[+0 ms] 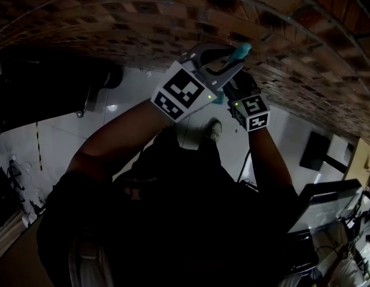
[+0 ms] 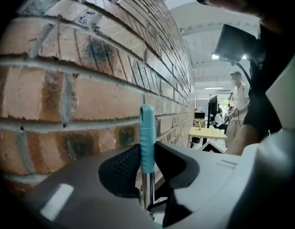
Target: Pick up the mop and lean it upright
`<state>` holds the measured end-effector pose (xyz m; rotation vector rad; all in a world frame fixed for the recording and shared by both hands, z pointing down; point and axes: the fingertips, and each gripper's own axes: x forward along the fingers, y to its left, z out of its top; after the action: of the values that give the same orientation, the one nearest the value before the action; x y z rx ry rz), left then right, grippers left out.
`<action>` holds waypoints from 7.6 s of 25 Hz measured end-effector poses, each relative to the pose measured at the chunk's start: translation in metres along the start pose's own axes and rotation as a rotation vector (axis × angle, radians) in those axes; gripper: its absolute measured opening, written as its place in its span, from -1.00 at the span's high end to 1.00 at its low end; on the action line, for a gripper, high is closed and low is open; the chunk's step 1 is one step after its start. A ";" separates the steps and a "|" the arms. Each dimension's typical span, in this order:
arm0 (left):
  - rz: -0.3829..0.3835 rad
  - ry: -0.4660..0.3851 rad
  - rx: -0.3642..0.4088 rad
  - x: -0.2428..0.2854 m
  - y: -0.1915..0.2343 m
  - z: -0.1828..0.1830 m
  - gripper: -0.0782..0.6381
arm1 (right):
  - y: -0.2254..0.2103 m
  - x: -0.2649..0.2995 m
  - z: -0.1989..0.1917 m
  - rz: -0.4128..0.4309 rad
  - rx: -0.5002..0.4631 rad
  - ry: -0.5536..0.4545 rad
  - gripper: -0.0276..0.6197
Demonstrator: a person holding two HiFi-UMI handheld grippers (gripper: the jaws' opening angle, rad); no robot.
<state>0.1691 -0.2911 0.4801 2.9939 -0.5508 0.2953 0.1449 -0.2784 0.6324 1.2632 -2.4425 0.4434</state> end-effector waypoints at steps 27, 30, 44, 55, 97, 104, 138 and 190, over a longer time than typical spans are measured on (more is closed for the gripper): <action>-0.117 -0.237 0.030 -0.083 -0.026 0.259 0.52 | 0.049 -0.120 0.231 0.028 -0.083 -0.031 0.59; -0.126 -0.258 0.037 -0.092 -0.028 0.285 0.52 | 0.055 -0.132 0.255 0.035 -0.098 -0.036 0.59; -0.180 -0.316 0.086 -0.122 -0.039 0.396 0.52 | 0.068 -0.183 0.356 0.057 -0.114 -0.082 0.59; -0.242 -0.334 0.098 -0.131 -0.056 0.464 0.52 | 0.077 -0.224 0.414 0.098 -0.123 -0.118 0.59; -0.247 -0.339 0.054 -0.131 -0.051 0.458 0.52 | 0.075 -0.224 0.404 0.124 -0.111 -0.137 0.47; -0.229 -0.341 0.036 -0.136 -0.042 0.441 0.52 | 0.075 -0.232 0.390 0.156 -0.120 -0.135 0.38; -0.173 -0.228 -0.023 -0.060 -0.022 0.173 0.52 | -0.011 -0.264 0.303 0.007 -0.172 -0.301 0.82; -0.311 -0.368 0.031 -0.101 -0.050 0.446 0.52 | 0.044 -0.197 0.349 0.140 -0.174 -0.270 0.57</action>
<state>0.1723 -0.2620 0.0208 3.1135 -0.0949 -0.2750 0.1570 -0.2634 0.2294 1.1473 -2.7366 0.0948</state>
